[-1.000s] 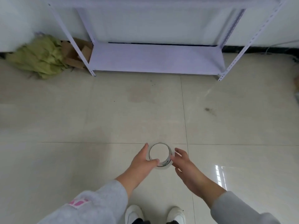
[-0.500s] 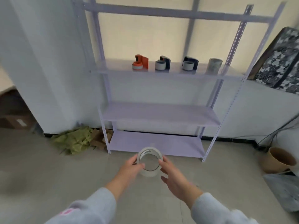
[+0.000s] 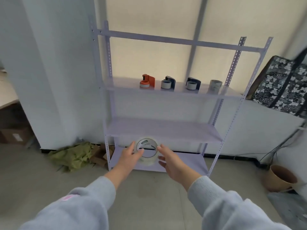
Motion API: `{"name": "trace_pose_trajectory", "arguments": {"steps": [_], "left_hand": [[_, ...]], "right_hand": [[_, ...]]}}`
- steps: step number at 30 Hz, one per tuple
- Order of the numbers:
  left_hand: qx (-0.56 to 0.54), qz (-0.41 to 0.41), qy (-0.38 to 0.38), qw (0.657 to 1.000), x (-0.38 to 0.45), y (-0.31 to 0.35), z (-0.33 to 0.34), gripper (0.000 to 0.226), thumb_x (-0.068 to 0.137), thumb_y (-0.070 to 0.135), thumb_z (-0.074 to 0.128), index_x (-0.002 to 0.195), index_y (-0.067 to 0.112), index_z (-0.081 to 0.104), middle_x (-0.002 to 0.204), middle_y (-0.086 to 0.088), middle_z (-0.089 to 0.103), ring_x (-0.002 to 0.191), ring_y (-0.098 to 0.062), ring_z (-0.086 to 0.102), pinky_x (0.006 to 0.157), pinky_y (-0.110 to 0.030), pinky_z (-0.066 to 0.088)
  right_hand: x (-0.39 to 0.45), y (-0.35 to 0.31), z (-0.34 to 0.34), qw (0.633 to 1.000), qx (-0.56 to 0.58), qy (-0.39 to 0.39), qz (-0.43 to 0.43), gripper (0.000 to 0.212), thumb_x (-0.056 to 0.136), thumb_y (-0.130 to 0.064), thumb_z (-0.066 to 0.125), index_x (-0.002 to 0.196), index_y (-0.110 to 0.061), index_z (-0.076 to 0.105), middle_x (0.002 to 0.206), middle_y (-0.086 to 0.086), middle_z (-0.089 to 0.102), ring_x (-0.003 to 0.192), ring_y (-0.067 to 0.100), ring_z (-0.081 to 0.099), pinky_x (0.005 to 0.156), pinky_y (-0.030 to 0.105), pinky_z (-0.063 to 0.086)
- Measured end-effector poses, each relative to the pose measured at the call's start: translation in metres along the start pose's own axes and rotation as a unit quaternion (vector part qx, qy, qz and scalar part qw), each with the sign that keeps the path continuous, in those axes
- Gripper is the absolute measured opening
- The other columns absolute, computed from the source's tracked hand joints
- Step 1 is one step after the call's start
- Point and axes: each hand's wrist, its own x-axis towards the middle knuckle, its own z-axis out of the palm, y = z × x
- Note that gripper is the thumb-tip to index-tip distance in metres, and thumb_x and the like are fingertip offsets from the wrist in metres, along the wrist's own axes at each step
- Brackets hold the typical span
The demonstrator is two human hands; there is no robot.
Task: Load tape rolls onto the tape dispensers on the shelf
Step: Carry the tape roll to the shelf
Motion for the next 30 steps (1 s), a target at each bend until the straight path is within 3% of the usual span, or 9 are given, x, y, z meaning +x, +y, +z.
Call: {"name": "trace_pose_trajectory", "arguments": {"steps": [4,7,9,13,16,21,23,27,30], "left_hand": [[-0.025,-0.006,0.016,1.0,0.034,0.001,-0.013,0.087,0.067,0.067,0.058,0.145,0.032,0.037,0.149,0.009,0.043,0.139,-0.014,0.036,0.116,-0.043,0.028],[-0.061,0.01,0.029,0.998,0.066,0.009,-0.022,0.058,0.082,0.044,0.061,0.136,0.026,0.049,0.132,0.007,0.059,0.126,-0.012,0.05,0.111,-0.038,0.036],[-0.074,0.019,0.053,0.996,0.093,0.011,-0.027,0.04,0.088,0.028,0.063,0.127,0.025,0.056,0.122,0.007,0.063,0.118,-0.012,0.054,0.104,-0.034,0.041],[-0.055,0.033,0.086,0.994,0.161,0.022,-0.044,0.026,0.089,0.024,0.062,0.112,0.036,0.058,0.115,0.01,0.064,0.113,-0.011,0.056,0.098,-0.033,0.044],[-0.047,0.054,0.099,0.993,0.22,0.045,-0.063,0.025,0.092,0.024,0.059,0.113,0.037,0.057,0.114,0.011,0.064,0.11,-0.008,0.057,0.092,-0.026,0.044],[-0.041,0.098,0.114,0.988,0.304,0.086,-0.095,0.027,0.095,0.024,0.055,0.12,0.034,0.055,0.114,0.016,0.064,0.105,0.004,0.057,0.082,-0.014,0.042],[-0.045,0.111,0.12,0.985,0.334,0.097,-0.112,0.027,0.096,0.023,0.053,0.121,0.034,0.053,0.114,0.018,0.063,0.103,0.006,0.056,0.081,-0.011,0.041],[-0.041,0.108,0.119,0.986,0.4,0.102,-0.153,0.027,0.096,0.025,0.053,0.119,0.037,0.052,0.116,0.016,0.062,0.108,-0.001,0.056,0.091,-0.022,0.042],[-0.017,0.118,0.104,0.987,0.454,0.099,-0.184,0.032,0.092,0.037,0.055,0.124,0.033,0.052,0.119,0.014,0.064,0.111,-0.004,0.058,0.095,-0.026,0.043]], "right_hand": [[0.043,-0.007,0.004,1.0,0.005,0.015,-0.006,0.062,0.098,-0.032,0.049,0.15,-0.013,0.021,0.152,0.008,0.031,0.14,0.026,0.031,0.118,0.039,0.026],[0.085,-0.013,0.004,1.0,-0.003,0.003,-0.01,0.051,0.099,-0.028,0.047,0.145,-0.012,0.031,0.139,0.002,0.045,0.132,0.02,0.039,0.116,0.036,0.029],[0.119,-0.019,0.004,0.999,-0.024,-0.008,-0.021,0.042,0.099,-0.025,0.045,0.139,-0.016,0.037,0.131,-0.002,0.049,0.124,0.016,0.043,0.108,0.031,0.032],[0.194,-0.037,0.005,0.997,-0.047,-0.039,-0.047,0.051,0.086,-0.037,0.053,0.135,-0.029,0.039,0.135,-0.008,0.049,0.128,0.012,0.042,0.105,0.033,0.03],[0.249,-0.071,0.005,0.994,-0.061,-0.063,-0.073,0.037,0.097,-0.028,0.048,0.13,-0.039,0.038,0.132,-0.02,0.045,0.124,0.004,0.04,0.104,0.03,0.026],[0.338,-0.13,0.009,0.987,-0.097,-0.081,-0.096,0.079,0.079,-0.057,0.055,0.148,-0.046,0.019,0.157,-0.016,0.026,0.144,0.011,0.023,0.12,0.044,0.017],[0.37,-0.149,0.018,0.985,-0.082,-0.105,-0.107,0.079,0.081,-0.056,0.054,0.15,-0.041,0.017,0.158,-0.016,0.024,0.144,0.009,0.022,0.12,0.043,0.015],[0.436,-0.172,0.041,0.984,-0.059,-0.108,-0.126,0.079,0.083,-0.055,0.054,0.151,-0.039,0.017,0.157,-0.016,0.027,0.144,0.007,0.022,0.121,0.04,0.015],[0.486,-0.188,0.061,0.986,-0.048,-0.099,-0.125,0.08,0.086,-0.052,0.054,0.152,-0.039,0.01,0.158,-0.017,0.022,0.145,0.006,0.019,0.121,0.039,0.011]]}}
